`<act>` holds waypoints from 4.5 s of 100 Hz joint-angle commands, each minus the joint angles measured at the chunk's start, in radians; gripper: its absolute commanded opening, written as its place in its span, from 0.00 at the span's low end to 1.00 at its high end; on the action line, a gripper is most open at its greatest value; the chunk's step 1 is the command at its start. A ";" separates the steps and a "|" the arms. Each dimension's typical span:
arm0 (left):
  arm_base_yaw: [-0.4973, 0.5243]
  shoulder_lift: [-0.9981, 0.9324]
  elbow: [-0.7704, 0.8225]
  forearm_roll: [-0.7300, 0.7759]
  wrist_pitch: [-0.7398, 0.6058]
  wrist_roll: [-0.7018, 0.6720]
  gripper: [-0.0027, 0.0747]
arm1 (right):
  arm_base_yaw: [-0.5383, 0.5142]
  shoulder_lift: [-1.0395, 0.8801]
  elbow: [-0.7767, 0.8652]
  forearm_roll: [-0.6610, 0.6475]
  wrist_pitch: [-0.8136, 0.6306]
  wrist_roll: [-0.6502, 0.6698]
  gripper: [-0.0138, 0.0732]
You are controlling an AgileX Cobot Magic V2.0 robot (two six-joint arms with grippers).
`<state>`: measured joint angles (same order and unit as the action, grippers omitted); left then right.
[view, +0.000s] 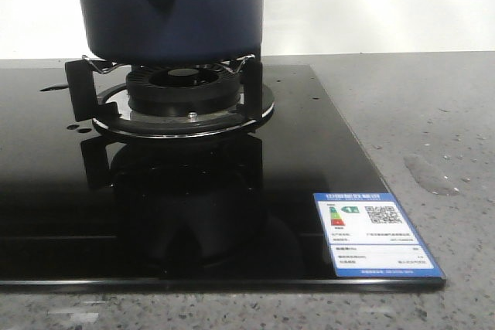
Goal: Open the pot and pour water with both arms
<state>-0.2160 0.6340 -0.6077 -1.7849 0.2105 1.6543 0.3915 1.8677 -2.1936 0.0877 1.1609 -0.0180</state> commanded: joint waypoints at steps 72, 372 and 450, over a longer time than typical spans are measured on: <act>0.002 -0.003 -0.035 -0.027 0.035 -0.008 0.37 | 0.220 0.021 -0.038 -0.633 -0.299 0.050 0.11; -0.120 0.603 -0.481 0.023 0.352 0.071 0.37 | -0.549 -0.608 1.045 0.146 -0.064 -0.039 0.11; -0.120 0.747 -0.521 0.086 0.332 0.074 0.37 | -0.552 -0.688 1.183 0.145 -0.211 -0.039 0.75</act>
<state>-0.3296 1.4113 -1.0870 -1.6558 0.5253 1.7260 -0.1571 1.2430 -0.9486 0.2137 0.9841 -0.0462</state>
